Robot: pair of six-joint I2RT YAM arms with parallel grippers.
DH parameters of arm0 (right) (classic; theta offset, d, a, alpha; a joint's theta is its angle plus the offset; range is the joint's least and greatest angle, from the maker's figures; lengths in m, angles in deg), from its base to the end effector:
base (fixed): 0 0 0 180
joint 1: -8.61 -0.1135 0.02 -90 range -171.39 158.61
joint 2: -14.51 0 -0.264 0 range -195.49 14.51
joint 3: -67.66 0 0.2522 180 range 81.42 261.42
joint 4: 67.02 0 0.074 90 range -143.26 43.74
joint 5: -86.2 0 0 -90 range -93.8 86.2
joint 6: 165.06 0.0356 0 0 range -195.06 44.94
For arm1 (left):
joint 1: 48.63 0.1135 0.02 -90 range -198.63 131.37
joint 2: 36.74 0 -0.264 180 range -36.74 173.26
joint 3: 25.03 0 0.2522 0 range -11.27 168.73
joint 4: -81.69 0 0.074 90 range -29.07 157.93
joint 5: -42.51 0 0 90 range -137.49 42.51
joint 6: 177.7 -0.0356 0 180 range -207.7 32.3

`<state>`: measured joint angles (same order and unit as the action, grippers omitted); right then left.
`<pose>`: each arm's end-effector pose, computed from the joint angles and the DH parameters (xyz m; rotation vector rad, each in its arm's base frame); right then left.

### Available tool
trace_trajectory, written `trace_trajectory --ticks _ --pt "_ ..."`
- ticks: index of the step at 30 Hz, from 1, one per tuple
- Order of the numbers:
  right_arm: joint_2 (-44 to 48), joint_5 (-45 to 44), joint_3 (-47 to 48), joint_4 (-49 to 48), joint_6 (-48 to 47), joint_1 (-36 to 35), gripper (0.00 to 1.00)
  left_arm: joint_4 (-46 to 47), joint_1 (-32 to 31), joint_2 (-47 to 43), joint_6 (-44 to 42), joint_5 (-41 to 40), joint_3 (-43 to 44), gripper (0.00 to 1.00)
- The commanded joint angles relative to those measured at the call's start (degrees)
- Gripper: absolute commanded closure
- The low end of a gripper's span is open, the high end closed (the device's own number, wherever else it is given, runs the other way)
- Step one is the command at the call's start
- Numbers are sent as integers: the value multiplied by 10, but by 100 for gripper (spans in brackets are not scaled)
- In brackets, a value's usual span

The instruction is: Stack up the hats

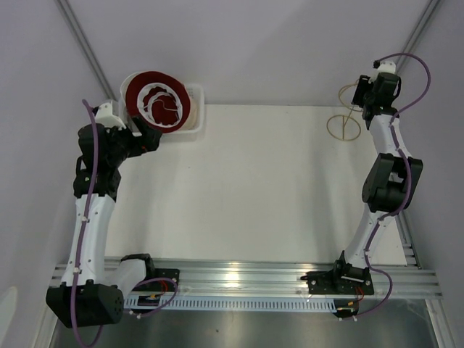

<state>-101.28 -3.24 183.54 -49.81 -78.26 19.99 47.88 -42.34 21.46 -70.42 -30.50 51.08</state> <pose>0.4822 -0.0967 0.3193 0.1268 1.8686 -0.1664 0.2246 0.0143 0.3858 -0.1730 1.8472 -0.4074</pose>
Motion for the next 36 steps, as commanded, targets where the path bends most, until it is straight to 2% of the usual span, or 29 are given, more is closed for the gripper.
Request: trace_trajectory --ticks 1,3,5,6,7,8,13,17,19,28,36 --pt "-28 9 66 33 -20 3 45 26 2 -23 -18 3 -11 1" --pt "-41 12 76 39 -22 3 47 34 2 -33 -18 -2 -18 0" --pt "-47 12 80 44 -22 3 65 35 3 -38 -18 -3 -21 0" --pt "-47 11 80 46 -19 3 86 35 2 -39 -18 -4 -22 1" --pt "-47 11 79 55 -16 3 97 34 2 -40 -18 -5 -21 1" --pt "-41 16 79 64 -10 3 100 34 2 -42 -18 -6 -21 1" --pt "23 89 23 84 13 0 100 36 3 -50 -17 -5 -23 1" --pt "106 193 -94 61 45 -19 100 34 3 -55 -16 -4 -22 0" --pt "150 225 -126 63 43 -53 100 34 2 -61 -16 -4 -22 0" --pt "288 203 -266 119 44 -311 100 38 2 -62 6 9 -31 0" --pt "407 136 -349 182 69 -463 100 39 3 -52 21 34 -28 0"
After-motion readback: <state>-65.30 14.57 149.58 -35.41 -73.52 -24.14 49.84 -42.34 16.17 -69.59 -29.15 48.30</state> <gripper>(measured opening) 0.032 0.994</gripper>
